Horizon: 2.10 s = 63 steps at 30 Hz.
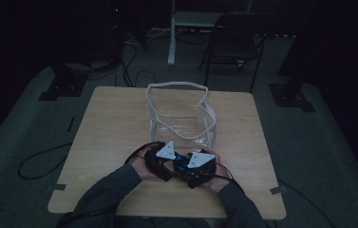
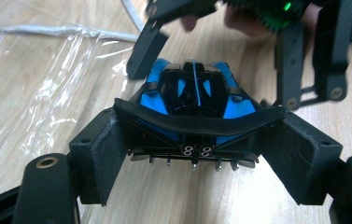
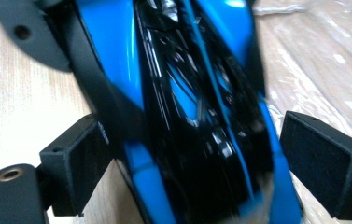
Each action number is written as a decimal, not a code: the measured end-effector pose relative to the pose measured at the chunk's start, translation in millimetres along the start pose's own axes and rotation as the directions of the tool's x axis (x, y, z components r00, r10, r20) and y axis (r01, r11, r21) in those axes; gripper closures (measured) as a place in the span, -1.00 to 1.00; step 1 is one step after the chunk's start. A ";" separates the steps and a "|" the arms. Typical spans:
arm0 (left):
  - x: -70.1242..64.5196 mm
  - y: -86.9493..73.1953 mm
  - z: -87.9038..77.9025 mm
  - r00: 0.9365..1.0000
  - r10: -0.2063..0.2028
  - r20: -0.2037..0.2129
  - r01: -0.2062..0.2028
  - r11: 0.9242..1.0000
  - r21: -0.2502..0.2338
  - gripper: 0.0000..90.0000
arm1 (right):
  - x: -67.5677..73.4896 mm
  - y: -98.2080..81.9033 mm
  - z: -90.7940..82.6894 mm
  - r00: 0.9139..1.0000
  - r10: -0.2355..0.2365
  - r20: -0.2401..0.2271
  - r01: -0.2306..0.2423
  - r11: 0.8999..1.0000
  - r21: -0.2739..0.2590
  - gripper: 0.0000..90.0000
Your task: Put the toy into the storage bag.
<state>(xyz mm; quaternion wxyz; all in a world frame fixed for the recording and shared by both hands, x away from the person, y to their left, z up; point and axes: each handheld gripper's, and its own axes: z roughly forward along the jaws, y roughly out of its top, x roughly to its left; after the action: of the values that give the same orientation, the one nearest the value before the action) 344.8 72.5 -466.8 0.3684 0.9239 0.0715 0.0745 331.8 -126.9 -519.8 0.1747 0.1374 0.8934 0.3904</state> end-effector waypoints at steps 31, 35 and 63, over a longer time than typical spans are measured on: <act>6.4 20.9 -1.0 0.999 0.024 0.042 -0.023 0.999 -0.025 -0.46 | -3.9 -3.9 -9.5 0.999 -0.020 -0.027 0.016 0.991 -0.133 -0.49; 7.0 26.6 -1.1 0.997 0.052 0.058 -0.051 0.999 -0.017 -0.45 | -9.7 -5.6 -12.1 0.996 0.010 -0.094 -0.024 0.989 -0.145 -0.52; 10.8 54.6 11.6 0.991 0.084 0.106 -0.078 0.995 -0.062 -0.45 | -20.1 -19.2 -24.8 0.994 0.048 -0.094 -0.071 0.967 -0.247 -0.48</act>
<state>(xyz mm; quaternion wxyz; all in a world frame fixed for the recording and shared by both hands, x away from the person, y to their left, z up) 361.8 27.6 -436.5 0.3951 0.9176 0.0116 0.0412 337.4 -163.3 -514.3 0.1395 0.1239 0.8395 0.5104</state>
